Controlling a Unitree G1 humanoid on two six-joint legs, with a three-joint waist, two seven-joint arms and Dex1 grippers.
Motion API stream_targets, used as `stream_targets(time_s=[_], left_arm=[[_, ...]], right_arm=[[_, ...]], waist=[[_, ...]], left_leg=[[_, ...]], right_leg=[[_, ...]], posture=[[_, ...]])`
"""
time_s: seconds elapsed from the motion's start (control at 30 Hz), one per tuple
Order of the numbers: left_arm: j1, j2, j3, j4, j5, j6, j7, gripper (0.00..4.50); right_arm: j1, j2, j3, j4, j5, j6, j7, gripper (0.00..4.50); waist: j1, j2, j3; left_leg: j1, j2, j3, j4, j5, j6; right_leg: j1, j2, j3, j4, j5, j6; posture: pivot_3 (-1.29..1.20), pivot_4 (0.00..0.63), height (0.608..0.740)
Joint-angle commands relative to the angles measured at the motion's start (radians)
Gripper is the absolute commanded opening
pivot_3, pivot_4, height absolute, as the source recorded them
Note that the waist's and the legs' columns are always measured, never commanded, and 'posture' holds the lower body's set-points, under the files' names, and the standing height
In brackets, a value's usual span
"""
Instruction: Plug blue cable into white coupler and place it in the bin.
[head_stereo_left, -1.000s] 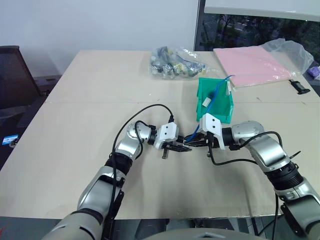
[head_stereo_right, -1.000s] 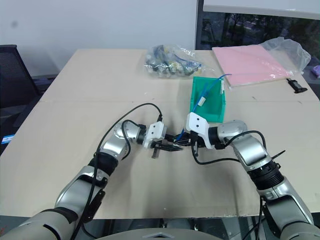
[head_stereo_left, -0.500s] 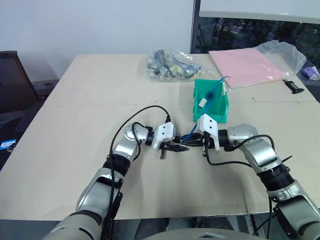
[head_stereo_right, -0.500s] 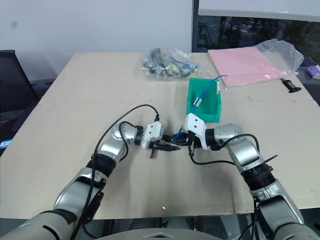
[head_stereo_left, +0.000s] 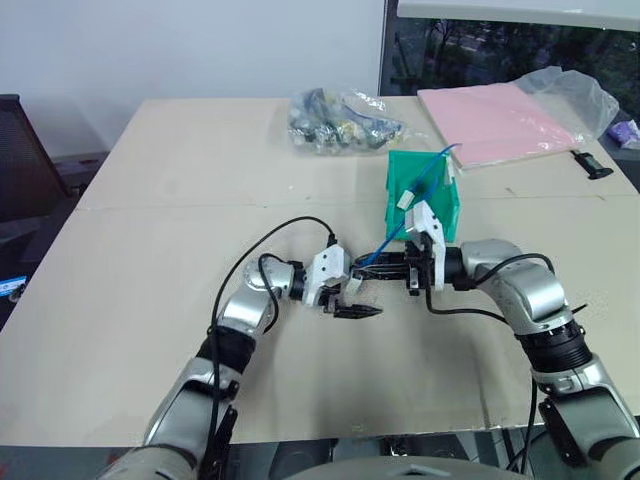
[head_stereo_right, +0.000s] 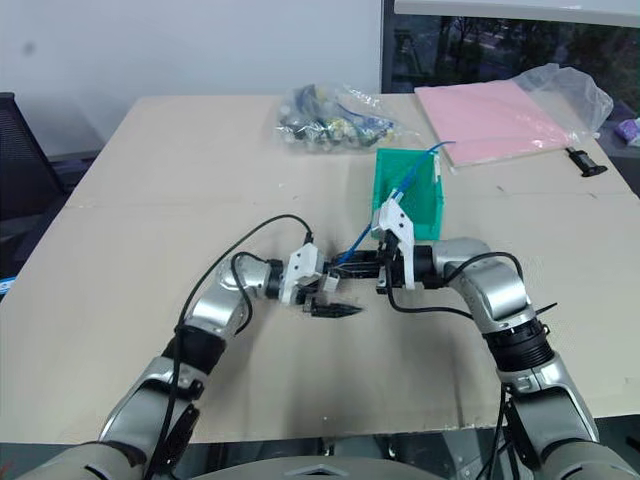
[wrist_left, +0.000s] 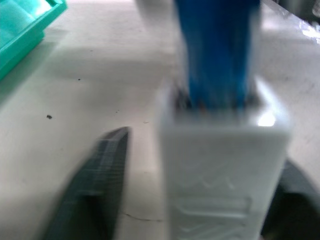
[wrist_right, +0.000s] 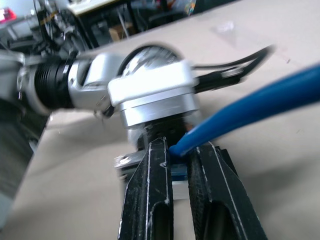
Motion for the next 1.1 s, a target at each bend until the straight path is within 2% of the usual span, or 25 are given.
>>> stream_targets(time_s=[0.03, 0.17, 0.37, 0.57, 0.63, 0.7, 0.8, 0.9, 1.1], left_arm=[[0.040, 0.051, 0.080, -0.259, -0.054, 0.171, 0.115, 4.10], [0.032, 0.051, 0.166, -0.535, -0.132, 0.467, 0.318, 4.10], [-0.082, 0.007, 0.231, -0.742, -0.212, 0.787, 0.570, 4.10], [-0.113, 0.021, 0.219, -0.788, -0.227, 0.880, 0.654, 4.10], [-0.121, 0.017, 0.214, -0.778, -0.229, 0.869, 0.664, 4.14], [-0.129, 0.017, 0.206, -0.766, -0.226, 0.856, 0.671, 4.14], [-0.130, 0.019, 0.210, -0.764, -0.235, 0.854, 0.675, 4.14], [-0.125, 0.026, 0.216, -0.765, -0.241, 0.854, 0.673, 4.14], [-0.106, 0.038, 0.216, -0.764, -0.256, 0.849, 0.667, 4.14]], right_arm=[[-0.048, -0.039, -0.089, -0.072, 0.096, 0.087, -0.011, 0.00], [-0.148, -0.100, -0.149, 0.021, 0.115, 0.151, -0.026, 0.00], [-0.407, -0.190, -0.109, 0.403, -0.009, 0.106, 0.018, 0.00], [-0.650, -0.173, -0.051, 0.835, -0.160, -0.069, 0.117, 0.00], [-0.717, -0.131, -0.048, 0.993, -0.222, -0.170, 0.067, 0.79], [-0.772, -0.098, -0.081, 1.127, -0.260, -0.257, -0.045, 1.43], [-0.809, -0.089, -0.095, 1.233, -0.317, -0.361, -0.150, 2.94], [-0.811, -0.104, -0.091, 1.273, -0.378, -0.444, -0.265, 4.35], [-0.775, -0.167, -0.105, 1.261, -0.457, -0.518, -0.387, 4.44]], waist=[[0.001, -0.001, 0.005], [0.003, -0.001, 0.010], [0.004, -0.003, 0.012], [-0.002, -0.003, 0.013], [-0.003, -0.003, 0.013], [-0.002, -0.003, 0.013], [0.005, -0.003, 0.013], [0.010, -0.003, 0.013], [0.007, -0.003, 0.013]], left_leg=[[0.000, 0.000, 0.000, 0.000, 0.000, 0.000], [0.000, 0.000, 0.000, 0.000, 0.000, 0.000], [-0.001, -0.001, 0.000, 0.000, 0.000, 0.000], [-0.001, 0.000, 0.003, -0.004, 0.000, -0.001], [-0.002, 0.000, 0.004, -0.005, 0.001, -0.001], [-0.002, 0.000, 0.005, -0.004, 0.002, -0.003], [-0.004, 0.000, 0.006, -0.004, 0.003, -0.006], [-0.013, 0.000, 0.006, -0.001, 0.004, -0.006], [-0.014, 0.000, 0.006, -0.003, 0.004, -0.006]], right_leg=[[0.000, 0.000, 0.000, 0.000, 0.000, 0.000], [0.000, -0.001, 0.000, 0.000, 0.000, 0.000], [0.000, -0.002, 0.000, -0.001, 0.000, 0.000], [-0.003, 0.000, 0.003, -0.001, 0.000, 0.000], [-0.004, 0.000, 0.003, -0.001, 0.000, 0.000], [-0.005, 0.000, 0.004, -0.001, 0.000, 0.000], [-0.006, -0.001, 0.004, -0.001, 0.000, 0.000], [-0.013, -0.001, 0.004, 0.000, 0.000, 0.000], [-0.013, -0.001, 0.004, 0.000, 0.000, 0.000]], posture=[[0.00, 0.150, 0.740], [0.00, 0.150, 0.740], [0.00, 0.150, 0.740], [0.00, 0.150, 0.740], [0.00, 0.150, 0.740], [0.00, 0.150, 0.740], [0.00, 0.150, 0.740], [0.00, 0.150, 0.740], [0.00, 0.150, 0.740]])
